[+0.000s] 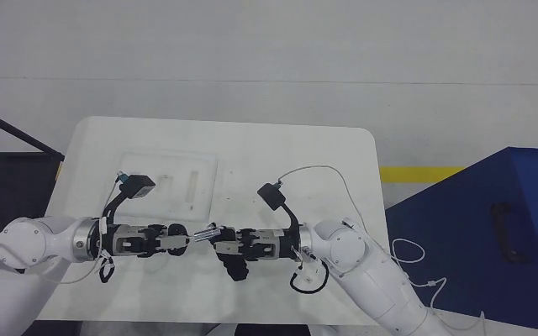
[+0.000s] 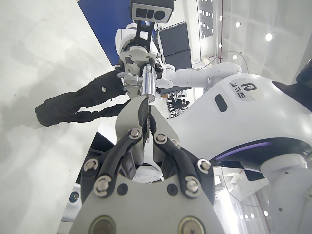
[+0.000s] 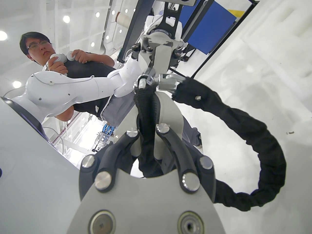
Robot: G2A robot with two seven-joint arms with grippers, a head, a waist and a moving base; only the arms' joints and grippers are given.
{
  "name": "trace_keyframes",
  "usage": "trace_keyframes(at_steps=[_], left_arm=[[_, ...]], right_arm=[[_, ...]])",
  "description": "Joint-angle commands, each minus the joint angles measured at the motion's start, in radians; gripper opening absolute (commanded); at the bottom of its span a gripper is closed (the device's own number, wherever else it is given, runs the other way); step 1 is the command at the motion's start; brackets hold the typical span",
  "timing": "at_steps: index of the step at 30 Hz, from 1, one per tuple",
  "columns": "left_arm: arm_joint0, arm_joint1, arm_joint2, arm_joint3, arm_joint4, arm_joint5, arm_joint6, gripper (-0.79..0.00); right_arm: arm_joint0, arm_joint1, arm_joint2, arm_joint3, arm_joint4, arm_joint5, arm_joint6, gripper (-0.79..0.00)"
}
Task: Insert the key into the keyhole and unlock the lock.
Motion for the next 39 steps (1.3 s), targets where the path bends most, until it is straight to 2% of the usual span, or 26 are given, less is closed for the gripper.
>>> trace_keyframes(at_steps=[1,11,25,26,33,39], left_arm=[[0.011,-0.003,-0.014,-0.032,0.043,-0.034,0.035,-0.785],[0.089,-0.006,-0.076,-0.098,0.277,-0.208,0.209,-0.785],[0.089,-0.006,-0.076,-0.098,0.277,-0.208,0.209,-0.785],[0.082,-0.008,-0.083,-0.107,0.293,-0.214,0.234,-0.785],[0.110,-0.024,-0.115,-0.158,0.532,-0.354,0.355,-0.785],[0.137,-0.052,-0.176,-0.189,0.765,-0.477,0.546,-0.785]], right_arm=[[-0.001,0.000,0.003,-0.001,0.008,0.001,-0.003,-0.785],[0.002,-0.003,-0.005,0.014,0.063,-0.005,-0.002,-0.785],[-0.006,-0.003,-0.005,0.003,0.057,0.006,-0.015,-0.785],[-0.009,-0.002,-0.003,-0.003,0.047,0.014,-0.020,-0.785],[-0.036,0.003,0.016,-0.026,0.033,0.007,-0.054,-0.785],[-0.053,0.006,0.026,-0.032,0.042,-0.007,-0.056,-0.785]])
